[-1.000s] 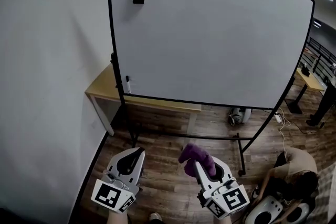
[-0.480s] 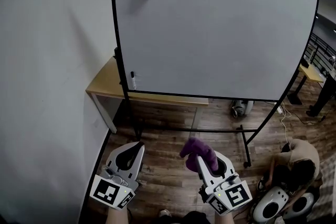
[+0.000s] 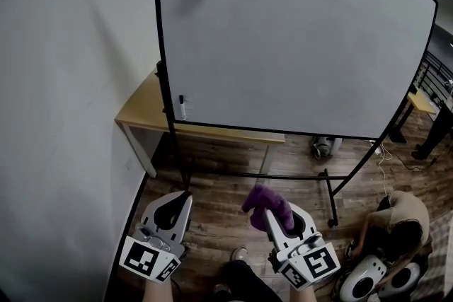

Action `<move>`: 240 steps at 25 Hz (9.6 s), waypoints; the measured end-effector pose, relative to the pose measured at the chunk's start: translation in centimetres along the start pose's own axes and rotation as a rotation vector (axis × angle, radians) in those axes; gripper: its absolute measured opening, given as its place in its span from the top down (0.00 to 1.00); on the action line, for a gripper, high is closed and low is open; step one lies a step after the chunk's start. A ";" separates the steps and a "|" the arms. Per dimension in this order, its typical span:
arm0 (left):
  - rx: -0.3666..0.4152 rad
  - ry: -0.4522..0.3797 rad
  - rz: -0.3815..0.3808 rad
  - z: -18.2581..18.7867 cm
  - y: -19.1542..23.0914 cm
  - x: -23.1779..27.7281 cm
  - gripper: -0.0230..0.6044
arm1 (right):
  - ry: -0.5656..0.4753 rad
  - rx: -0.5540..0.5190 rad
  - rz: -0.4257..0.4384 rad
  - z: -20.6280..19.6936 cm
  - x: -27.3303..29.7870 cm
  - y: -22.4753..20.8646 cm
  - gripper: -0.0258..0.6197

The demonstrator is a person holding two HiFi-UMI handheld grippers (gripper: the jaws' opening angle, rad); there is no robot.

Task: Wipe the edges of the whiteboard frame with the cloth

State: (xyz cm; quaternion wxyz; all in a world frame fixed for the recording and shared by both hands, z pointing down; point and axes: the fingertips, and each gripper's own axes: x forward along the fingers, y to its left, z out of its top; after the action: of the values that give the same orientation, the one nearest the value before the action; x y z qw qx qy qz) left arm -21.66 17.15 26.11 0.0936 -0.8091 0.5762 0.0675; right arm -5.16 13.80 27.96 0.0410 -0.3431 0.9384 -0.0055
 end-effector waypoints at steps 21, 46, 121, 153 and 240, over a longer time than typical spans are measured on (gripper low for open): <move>0.030 0.000 0.085 -2.5 10.2 11.0 0.94 | -0.005 -0.010 0.096 -0.1 15.4 -7.5 0.84; 0.023 0.017 0.097 -6.0 15.8 20.7 0.94 | 0.013 0.006 0.093 -2.0 24.6 -15.0 0.84; -0.156 0.288 -0.132 -23.3 35.6 17.0 0.94 | 0.422 0.181 -0.080 -31.3 51.1 -2.7 0.84; -0.158 0.308 -0.085 -24.6 38.0 16.5 0.94 | 0.463 0.198 -0.217 -34.5 56.1 -5.4 0.84; -0.176 0.266 -0.288 -23.7 14.0 29.8 0.94 | 0.440 0.201 -0.629 -30.3 31.1 -35.8 0.84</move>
State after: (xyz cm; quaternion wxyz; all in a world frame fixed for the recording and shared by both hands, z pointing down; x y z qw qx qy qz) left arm -25.08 -20.19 41.66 -0.0456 -0.8900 0.4537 -0.0037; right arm -8.26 -34.18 57.25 -0.1315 -0.5985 0.7687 -0.1830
